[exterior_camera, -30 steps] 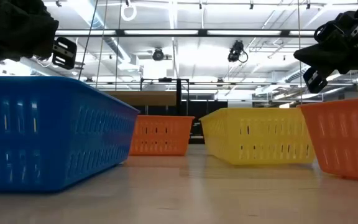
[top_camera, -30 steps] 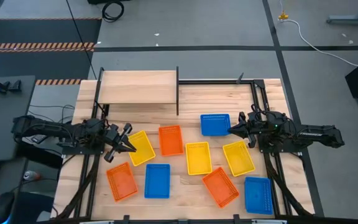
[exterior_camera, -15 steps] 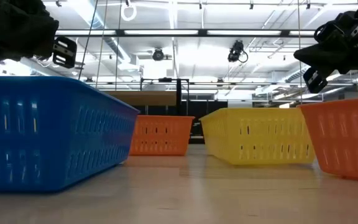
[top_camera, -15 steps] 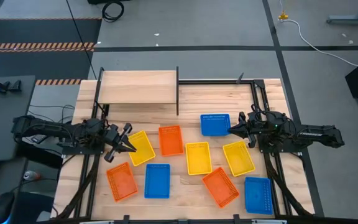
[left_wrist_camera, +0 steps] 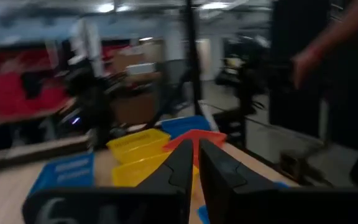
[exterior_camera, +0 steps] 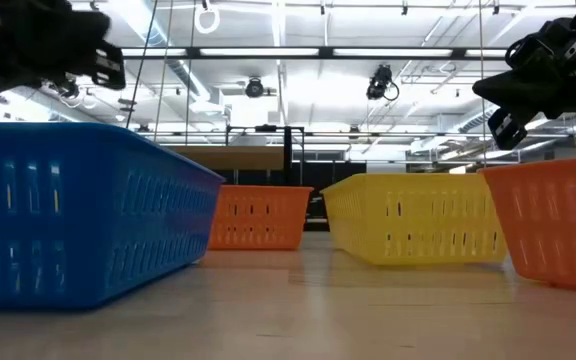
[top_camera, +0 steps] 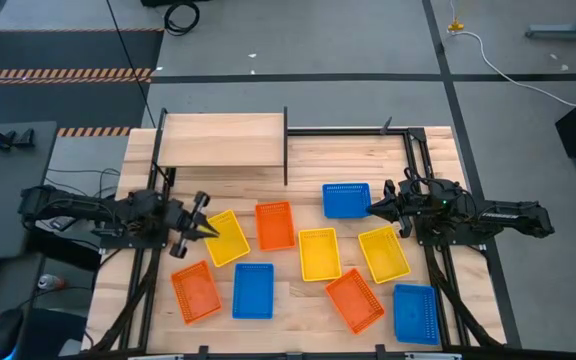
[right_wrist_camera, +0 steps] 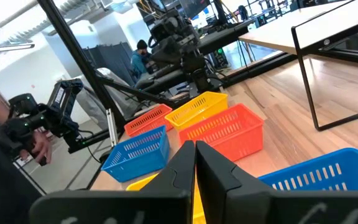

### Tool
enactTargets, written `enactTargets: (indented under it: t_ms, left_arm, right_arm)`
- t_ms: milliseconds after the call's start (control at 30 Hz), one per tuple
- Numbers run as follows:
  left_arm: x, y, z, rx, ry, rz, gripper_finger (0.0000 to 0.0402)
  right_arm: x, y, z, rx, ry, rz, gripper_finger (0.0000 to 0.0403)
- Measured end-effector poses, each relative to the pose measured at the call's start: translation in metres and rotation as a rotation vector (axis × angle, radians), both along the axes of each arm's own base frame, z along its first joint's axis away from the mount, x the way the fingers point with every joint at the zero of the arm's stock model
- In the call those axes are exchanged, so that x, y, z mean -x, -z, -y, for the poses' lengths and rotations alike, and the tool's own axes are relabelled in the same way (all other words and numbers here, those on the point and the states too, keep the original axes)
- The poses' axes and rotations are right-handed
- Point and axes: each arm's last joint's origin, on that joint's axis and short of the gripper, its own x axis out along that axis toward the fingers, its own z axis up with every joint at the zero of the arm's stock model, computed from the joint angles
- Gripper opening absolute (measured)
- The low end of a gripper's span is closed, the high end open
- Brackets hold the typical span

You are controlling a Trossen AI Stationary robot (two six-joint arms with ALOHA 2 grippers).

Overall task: Stack baskets on shelf by color
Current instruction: Put the left yellow bin on the shelf

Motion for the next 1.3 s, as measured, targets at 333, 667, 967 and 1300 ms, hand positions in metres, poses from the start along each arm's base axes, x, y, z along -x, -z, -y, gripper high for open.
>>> enactTargets:
  t_ms: [333,667,967,1300]
  left_arm:
    - [-0.016,-0.053,-0.005,0.074,-0.189,-0.141,0.0028]
    - [-0.044,-0.145,-0.005,0.272,-0.216,-0.214,0.0033]
    - [-0.075,-0.184,-0.009,0.386,-0.328,-0.313,0.0033]
    - [-0.114,-0.197,-0.012,0.449,-0.358,-0.375,0.0028]
  right_arm:
    - [0.000,0.000,0.000,0.000,0.000,0.000,0.0019]
    - [0.002,-0.017,0.007,-0.148,0.207,0.184,0.0019]
    - [0.008,-0.081,0.005,0.010,0.209,0.328,0.0019]
    - [-0.031,-0.192,0.012,0.203,0.246,0.142,0.0019]
